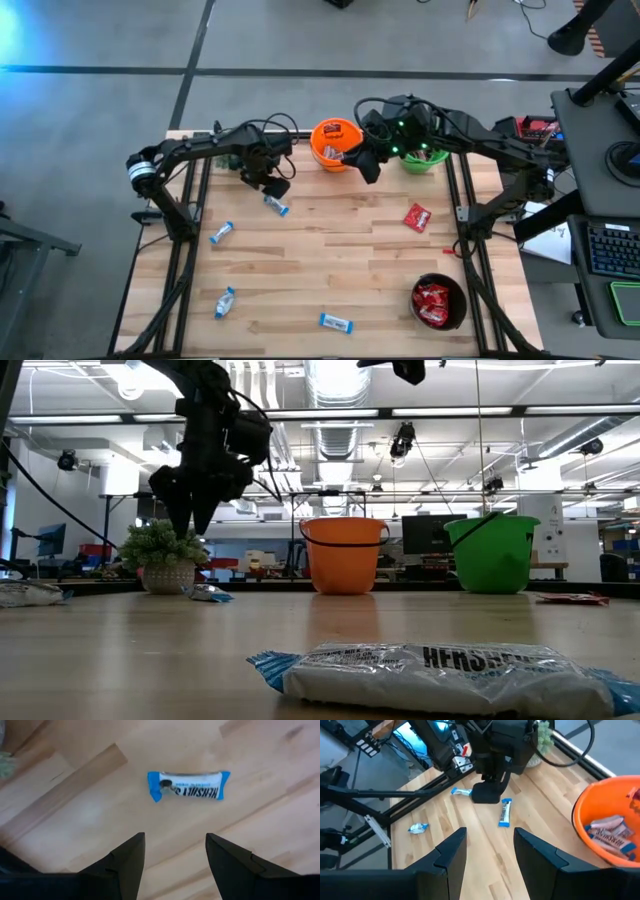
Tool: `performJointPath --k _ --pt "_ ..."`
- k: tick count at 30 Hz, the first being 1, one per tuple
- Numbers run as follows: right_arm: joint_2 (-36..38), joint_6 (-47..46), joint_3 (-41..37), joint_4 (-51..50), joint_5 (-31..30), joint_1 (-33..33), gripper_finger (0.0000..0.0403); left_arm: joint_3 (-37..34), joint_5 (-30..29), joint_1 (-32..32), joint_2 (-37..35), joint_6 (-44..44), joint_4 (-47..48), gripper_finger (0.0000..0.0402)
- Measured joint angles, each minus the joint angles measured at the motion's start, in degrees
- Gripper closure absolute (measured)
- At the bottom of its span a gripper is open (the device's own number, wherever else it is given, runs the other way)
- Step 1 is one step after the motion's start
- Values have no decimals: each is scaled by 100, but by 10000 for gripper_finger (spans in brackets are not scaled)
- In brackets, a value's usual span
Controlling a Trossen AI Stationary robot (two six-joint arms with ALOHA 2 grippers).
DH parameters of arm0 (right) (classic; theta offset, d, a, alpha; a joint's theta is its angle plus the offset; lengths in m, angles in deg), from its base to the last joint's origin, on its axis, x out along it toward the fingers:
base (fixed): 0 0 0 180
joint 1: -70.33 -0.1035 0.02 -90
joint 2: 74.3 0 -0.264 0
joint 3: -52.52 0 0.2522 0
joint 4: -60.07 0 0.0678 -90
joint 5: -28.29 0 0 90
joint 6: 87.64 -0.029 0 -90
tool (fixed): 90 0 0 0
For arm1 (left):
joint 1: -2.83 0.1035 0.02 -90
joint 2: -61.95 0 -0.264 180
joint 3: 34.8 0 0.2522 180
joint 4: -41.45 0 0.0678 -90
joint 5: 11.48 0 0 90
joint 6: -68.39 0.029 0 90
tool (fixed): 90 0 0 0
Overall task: Organize candy in baskets
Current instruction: Put the white chocolate into the orange bucket
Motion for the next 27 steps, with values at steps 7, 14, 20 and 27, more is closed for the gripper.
performJointPath --k 7,14,20,27 --pt "55 -59 0 -333 42 -39 250 -562 17 -154 5 -283 -890 211" --pt "116 -57 0 -438 42 -71 250 -902 11 -196 4 -179 -1072 212" --pt "118 -47 0 -442 40 -67 250 -1024 51 -340 5 139 -1663 212" --pt "118 -52 0 -442 40 -67 250 -1067 81 -385 92 828 -1775 212"
